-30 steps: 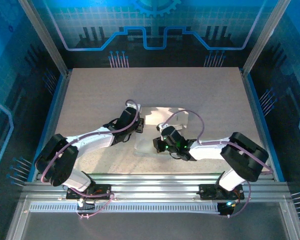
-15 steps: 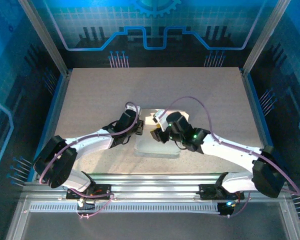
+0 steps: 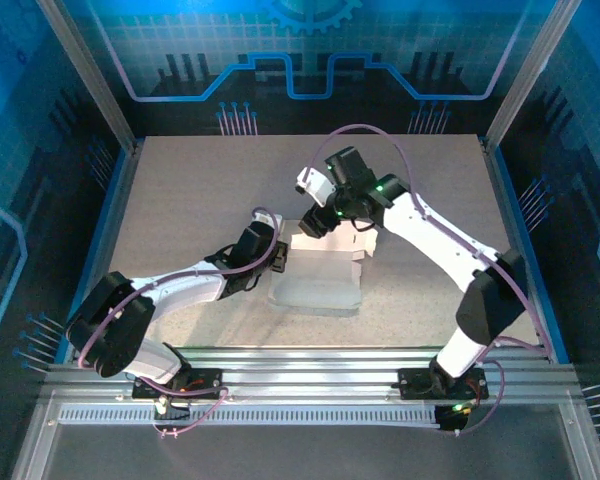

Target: Fold the paper box

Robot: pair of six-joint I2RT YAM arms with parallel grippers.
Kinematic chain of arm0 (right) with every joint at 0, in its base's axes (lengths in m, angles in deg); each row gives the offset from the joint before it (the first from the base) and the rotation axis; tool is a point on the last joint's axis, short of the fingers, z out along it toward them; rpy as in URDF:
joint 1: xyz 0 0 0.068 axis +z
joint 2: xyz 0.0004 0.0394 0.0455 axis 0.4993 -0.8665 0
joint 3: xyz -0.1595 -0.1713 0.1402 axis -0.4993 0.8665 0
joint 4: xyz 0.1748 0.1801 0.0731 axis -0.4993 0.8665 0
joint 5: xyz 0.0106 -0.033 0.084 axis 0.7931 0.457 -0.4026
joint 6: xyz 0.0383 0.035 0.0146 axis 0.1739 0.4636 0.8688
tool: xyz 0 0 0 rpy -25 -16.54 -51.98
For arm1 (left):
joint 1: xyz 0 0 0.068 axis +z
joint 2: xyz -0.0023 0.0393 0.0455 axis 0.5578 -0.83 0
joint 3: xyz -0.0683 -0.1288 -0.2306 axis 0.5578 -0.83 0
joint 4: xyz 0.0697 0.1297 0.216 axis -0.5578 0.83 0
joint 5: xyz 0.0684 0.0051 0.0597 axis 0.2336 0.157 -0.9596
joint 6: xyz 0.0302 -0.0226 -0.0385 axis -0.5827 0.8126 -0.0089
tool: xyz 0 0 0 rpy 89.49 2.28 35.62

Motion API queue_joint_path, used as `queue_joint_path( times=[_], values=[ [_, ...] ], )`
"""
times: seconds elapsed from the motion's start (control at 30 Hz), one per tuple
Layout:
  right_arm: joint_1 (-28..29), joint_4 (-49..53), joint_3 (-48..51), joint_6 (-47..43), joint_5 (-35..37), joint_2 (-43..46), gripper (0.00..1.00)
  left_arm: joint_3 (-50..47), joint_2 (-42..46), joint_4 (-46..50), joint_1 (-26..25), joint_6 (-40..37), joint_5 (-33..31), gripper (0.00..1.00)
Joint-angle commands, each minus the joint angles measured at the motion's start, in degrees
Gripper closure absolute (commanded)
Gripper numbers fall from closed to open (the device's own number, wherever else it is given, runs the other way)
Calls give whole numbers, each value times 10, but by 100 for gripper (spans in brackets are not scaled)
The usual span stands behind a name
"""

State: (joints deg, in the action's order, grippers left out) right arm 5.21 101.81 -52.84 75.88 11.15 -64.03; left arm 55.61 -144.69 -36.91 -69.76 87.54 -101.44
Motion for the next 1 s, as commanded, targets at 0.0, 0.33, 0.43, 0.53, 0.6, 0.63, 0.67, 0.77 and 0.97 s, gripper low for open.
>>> queue_joint_path(
  times=[0.0,0.33,0.43,0.53,0.6,0.63,0.67,0.77,0.97],
  values=[
    [-17,41,-25,-16,-58,-23,32,-43,-40,115,-9,-10,48,100],
    [-24,-77,-13,99,-77,-29,53,-46,-38,128,-9,13,37,100],
    [-24,-83,-26,115,-52,-46,57,-46,-32,135,-9,19,31,100],
    [-25,-81,-38,121,-39,-65,60,-40,-23,152,-9,21,25,100],
    [-25,-81,-42,121,-40,-76,60,-40,-19,155,-9,22,22,100],
    [-25,-82,-43,122,-42,-81,61,-40,-18,156,-10,22,20,100],
    [-25,-84,-43,122,-44,-84,61,-40,-20,157,-9,22,18,100],
    [-27,-87,-42,124,-54,-94,62,-39,-23,159,-10,25,14,100],
    [-28,-96,-21,115,-74,-94,63,-40,-20,160,-9,28,14,100]
  ],
)
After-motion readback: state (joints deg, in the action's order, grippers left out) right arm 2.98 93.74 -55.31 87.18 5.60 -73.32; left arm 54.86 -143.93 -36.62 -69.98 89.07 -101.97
